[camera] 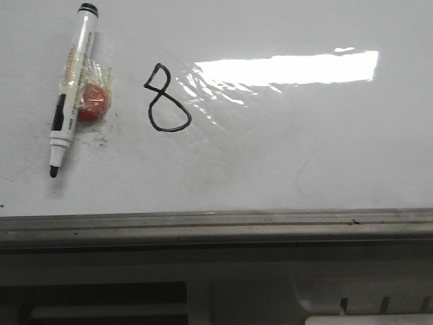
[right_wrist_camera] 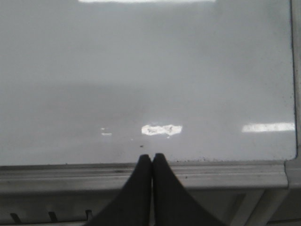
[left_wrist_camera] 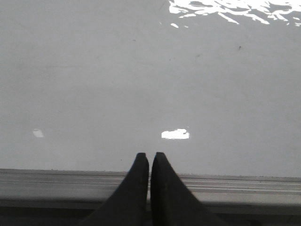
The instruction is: Write number 8 on whiteboard
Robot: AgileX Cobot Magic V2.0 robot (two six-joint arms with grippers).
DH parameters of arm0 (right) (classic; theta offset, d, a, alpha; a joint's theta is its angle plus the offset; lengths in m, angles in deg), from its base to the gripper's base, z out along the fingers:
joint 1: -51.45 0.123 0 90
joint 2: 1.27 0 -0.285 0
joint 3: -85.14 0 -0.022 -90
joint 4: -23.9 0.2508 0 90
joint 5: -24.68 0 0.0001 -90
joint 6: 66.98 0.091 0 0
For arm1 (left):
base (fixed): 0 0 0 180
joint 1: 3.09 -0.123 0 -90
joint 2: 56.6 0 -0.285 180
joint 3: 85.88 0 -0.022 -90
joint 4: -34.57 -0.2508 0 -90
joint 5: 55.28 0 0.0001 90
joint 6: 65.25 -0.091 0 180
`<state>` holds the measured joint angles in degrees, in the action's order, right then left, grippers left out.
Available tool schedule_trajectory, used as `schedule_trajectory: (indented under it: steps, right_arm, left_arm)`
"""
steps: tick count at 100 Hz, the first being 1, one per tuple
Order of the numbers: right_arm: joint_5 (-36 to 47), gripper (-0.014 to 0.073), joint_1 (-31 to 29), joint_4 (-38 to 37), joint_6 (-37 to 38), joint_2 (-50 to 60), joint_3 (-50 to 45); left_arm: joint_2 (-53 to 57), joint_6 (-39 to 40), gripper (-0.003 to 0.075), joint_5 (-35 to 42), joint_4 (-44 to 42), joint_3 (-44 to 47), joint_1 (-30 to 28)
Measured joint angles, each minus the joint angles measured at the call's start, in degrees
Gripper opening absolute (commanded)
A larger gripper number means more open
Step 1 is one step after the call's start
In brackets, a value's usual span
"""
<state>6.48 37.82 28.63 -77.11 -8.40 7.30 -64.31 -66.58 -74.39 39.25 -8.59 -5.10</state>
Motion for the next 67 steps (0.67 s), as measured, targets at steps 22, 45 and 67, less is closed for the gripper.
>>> schedule_trajectory:
  steps: [22, 45, 67]
  right_arm:
    - [-0.3, -0.0064, 0.0, -0.4, 0.0, 0.0, 0.0]
    - [-0.3, -0.0063, 0.0, -0.5, 0.3, 0.0, 0.0]
    - [-0.3, -0.0063, 0.0, -0.5, 0.3, 0.0, 0.0]
  left_arm:
    - [0.0, 0.0, -0.0020, 0.0, 0.0, 0.0, 0.0]
    - [0.0, 0.0, -0.0020, 0.0, 0.0, 0.0, 0.0]
    - [0.0, 0.0, -0.0020, 0.0, 0.0, 0.0, 0.0]
